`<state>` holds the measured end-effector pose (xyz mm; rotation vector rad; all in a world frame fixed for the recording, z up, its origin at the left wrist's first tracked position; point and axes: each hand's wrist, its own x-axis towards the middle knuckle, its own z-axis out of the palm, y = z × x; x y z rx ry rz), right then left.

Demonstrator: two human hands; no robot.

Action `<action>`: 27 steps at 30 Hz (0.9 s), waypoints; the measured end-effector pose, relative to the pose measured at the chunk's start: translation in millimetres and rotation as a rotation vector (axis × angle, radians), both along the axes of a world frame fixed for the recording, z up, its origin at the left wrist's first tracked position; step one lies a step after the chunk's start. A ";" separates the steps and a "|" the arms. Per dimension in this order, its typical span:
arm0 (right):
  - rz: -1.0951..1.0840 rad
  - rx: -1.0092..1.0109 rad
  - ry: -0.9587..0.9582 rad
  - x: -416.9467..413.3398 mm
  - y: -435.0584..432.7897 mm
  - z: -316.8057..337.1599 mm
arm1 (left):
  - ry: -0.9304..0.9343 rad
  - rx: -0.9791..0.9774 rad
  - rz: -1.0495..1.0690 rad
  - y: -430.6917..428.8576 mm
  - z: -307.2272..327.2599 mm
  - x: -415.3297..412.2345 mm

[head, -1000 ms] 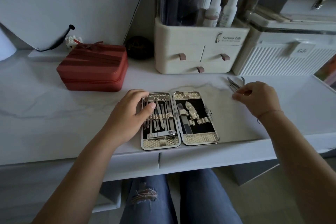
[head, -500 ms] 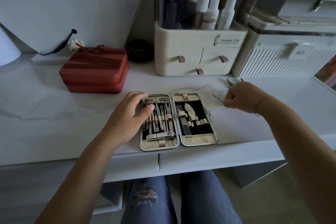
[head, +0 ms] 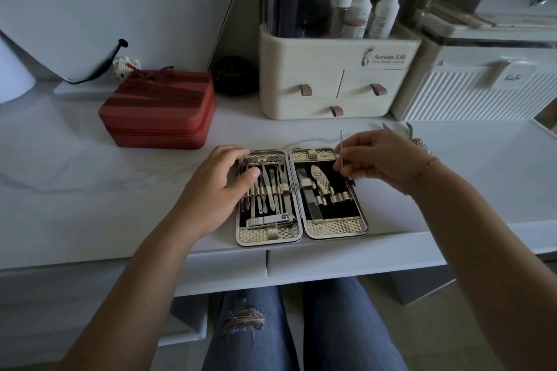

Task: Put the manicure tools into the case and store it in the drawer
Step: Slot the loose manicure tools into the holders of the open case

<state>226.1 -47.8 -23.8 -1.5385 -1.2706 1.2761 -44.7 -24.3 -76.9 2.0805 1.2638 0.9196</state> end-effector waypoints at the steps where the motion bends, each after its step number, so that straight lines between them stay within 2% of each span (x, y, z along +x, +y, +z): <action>1: -0.007 -0.014 0.001 -3.1 0.8 -1.2 | 0.001 -0.001 0.000 0.1 0.0 -0.1; 4: -0.036 -0.019 -0.051 -7.4 2.3 -4.3 | 0.002 0.003 -0.003 0.2 0.0 -0.2; 8: -0.054 0.014 -0.269 -7.6 0.5 -8.0 | 0.007 0.005 -0.006 0.4 0.2 -0.1; 19: -0.035 -0.054 -0.357 -10.9 -5.2 -6.2 | 0.020 0.021 -0.008 -0.2 0.7 0.7; 27: 0.014 0.026 -0.651 -17.1 -11.2 -4.6 | 0.015 0.022 -0.006 0.2 0.6 0.7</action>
